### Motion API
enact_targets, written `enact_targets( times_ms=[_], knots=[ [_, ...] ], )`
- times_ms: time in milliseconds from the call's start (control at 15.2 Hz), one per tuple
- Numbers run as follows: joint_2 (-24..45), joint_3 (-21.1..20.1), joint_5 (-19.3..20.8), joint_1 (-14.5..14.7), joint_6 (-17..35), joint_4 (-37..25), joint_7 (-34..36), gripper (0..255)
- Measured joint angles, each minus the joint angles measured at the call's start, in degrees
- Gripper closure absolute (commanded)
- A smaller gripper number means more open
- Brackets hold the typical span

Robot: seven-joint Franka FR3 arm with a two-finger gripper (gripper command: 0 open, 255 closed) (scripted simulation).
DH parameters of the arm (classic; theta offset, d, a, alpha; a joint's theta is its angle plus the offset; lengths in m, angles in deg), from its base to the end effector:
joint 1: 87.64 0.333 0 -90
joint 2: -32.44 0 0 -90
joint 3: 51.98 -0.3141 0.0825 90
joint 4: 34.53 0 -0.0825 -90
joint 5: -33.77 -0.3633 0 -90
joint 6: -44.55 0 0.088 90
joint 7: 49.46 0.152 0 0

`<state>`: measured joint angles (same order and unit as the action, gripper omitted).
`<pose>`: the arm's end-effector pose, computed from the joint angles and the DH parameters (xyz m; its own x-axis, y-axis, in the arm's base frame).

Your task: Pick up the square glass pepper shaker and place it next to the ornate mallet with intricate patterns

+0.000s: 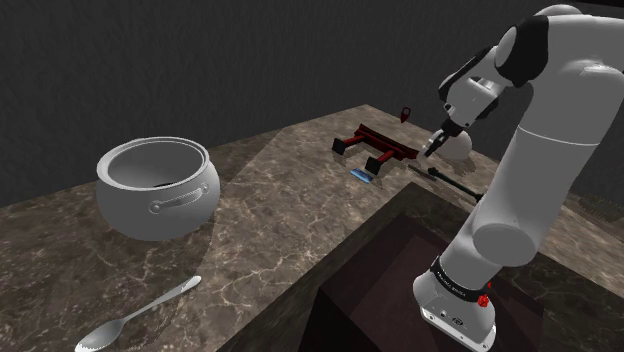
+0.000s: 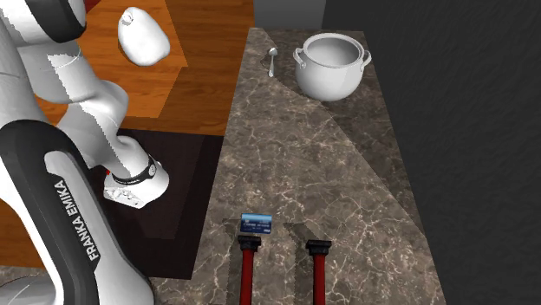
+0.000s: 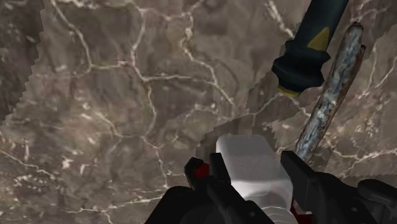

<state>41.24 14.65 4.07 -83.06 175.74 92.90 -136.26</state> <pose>0.2702 -0.4493 0.3159 0.9648 0.0897 0.2473 0.0998 -0.9946 -0.0285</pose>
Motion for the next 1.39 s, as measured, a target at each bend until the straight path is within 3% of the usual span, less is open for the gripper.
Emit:
enact_targets(
  times_ms=[198,528,594,990,1122,1254,1386],
  knots=[
    [2.1,-1.4,-2.9,-1.4,0.6,0.3,-2.2,255],
    [2.5,-1.8,-3.5,-1.8,0.7,0.3,-2.6,255],
    [2.5,-1.8,-3.5,-1.8,0.7,0.3,-2.6,0],
    [2.5,-1.8,-3.5,-1.8,0.7,0.3,-2.6,0],
    [-0.5,0.5,0.4,0.3,-0.1,0.0,0.1,0],
    [-5.4,3.1,6.8,3.0,-1.3,-0.5,4.7,0],
    [-7.7,3.9,10.0,3.4,-1.7,-0.6,6.6,0]
  ],
)
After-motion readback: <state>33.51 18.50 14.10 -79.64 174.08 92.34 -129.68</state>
